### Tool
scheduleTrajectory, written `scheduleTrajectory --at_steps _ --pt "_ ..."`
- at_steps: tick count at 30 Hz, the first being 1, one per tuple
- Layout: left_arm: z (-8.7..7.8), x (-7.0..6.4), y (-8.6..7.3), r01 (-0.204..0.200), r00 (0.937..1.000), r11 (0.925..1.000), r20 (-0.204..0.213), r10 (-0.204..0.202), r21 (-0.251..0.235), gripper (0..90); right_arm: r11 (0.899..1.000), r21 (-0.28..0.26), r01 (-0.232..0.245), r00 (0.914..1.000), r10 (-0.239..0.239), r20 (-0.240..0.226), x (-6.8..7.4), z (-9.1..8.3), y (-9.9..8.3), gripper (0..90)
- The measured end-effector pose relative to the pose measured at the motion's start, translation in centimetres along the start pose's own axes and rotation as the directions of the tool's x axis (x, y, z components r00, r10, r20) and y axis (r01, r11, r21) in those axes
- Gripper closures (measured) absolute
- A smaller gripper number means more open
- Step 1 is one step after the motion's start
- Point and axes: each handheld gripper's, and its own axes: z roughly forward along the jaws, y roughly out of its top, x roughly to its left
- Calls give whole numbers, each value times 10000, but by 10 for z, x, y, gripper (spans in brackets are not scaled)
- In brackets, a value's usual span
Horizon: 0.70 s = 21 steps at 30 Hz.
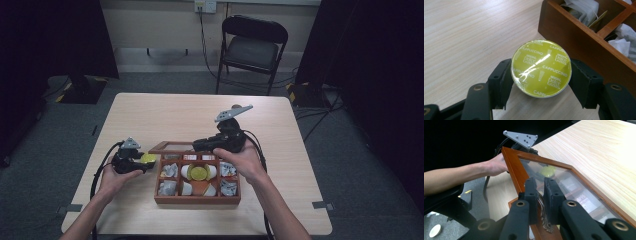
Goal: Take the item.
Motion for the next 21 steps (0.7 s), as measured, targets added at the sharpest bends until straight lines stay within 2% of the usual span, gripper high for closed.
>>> scheduleTrajectory --at_steps 5,12,14,21 --pt "0 0 -1 40 10000 10000 -13 -40 -66 379 10000 1 3 10000 -3 4 0 0 0 815" --pt "-3 0 -4 0 9998 10000 219 2 -79 368 10000 -1 8 10000 -8 7 0 0 0 815" --pt "-3 0 -4 64 9999 9999 158 -62 -126 319 10000 0 8 10000 -8 8 0 0 0 815" --pt "-8 0 -5 256 9997 9992 69 -254 -315 230 10000 -7 1 10000 -1 -17 -1 0 1 815"
